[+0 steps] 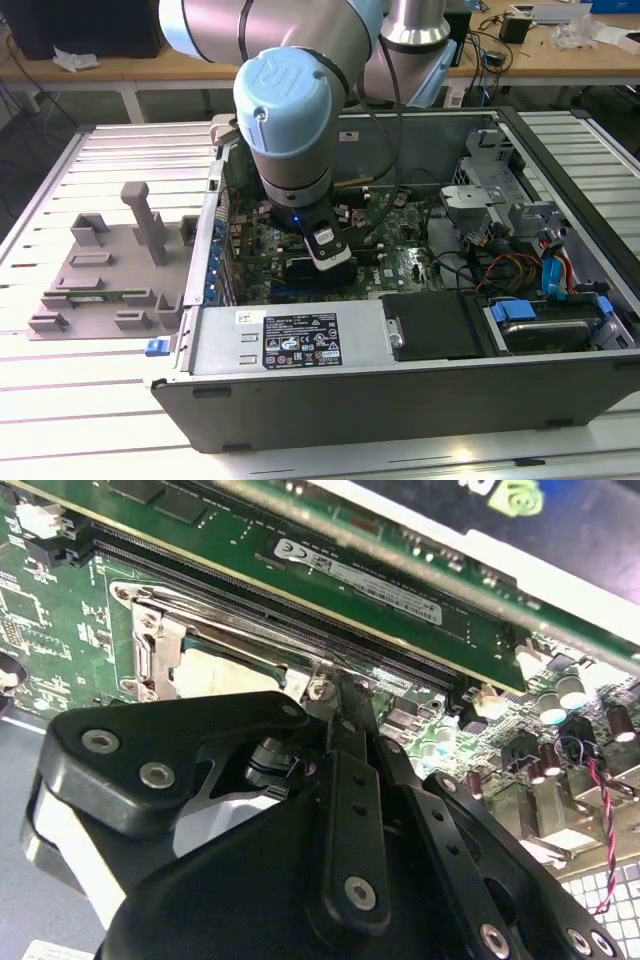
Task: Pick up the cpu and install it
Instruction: 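Install the second cpu locking lever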
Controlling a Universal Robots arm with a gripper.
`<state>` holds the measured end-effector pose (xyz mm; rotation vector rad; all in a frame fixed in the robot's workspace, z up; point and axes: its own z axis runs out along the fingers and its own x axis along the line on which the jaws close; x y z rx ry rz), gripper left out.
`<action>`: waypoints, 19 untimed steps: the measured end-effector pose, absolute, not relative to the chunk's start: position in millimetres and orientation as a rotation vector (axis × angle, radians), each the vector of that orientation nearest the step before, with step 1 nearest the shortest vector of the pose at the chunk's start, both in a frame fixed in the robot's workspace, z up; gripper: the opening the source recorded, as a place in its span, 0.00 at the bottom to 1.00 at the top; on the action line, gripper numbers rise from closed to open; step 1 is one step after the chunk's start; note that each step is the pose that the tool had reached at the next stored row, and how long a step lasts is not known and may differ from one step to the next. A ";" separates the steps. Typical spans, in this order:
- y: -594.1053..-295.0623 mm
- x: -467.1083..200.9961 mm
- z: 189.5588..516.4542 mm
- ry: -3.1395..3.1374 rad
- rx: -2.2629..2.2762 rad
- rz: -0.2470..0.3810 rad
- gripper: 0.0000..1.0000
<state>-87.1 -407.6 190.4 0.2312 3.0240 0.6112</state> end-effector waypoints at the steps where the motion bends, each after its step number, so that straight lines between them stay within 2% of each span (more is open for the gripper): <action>1: -407.6 -87.1 190.4 3.024 0.231 0.611 0.11; 6: -407.5 -86.9 209.3 3.024 0.231 0.611 0.11; 10: -406.5 -80.1 218.5 3.039 0.235 0.522 0.11; 16: -384.0 -59.7 218.5 3.042 0.235 0.495 0.11; 19: -377.3 -44.0 218.5 3.046 0.234 0.457 0.11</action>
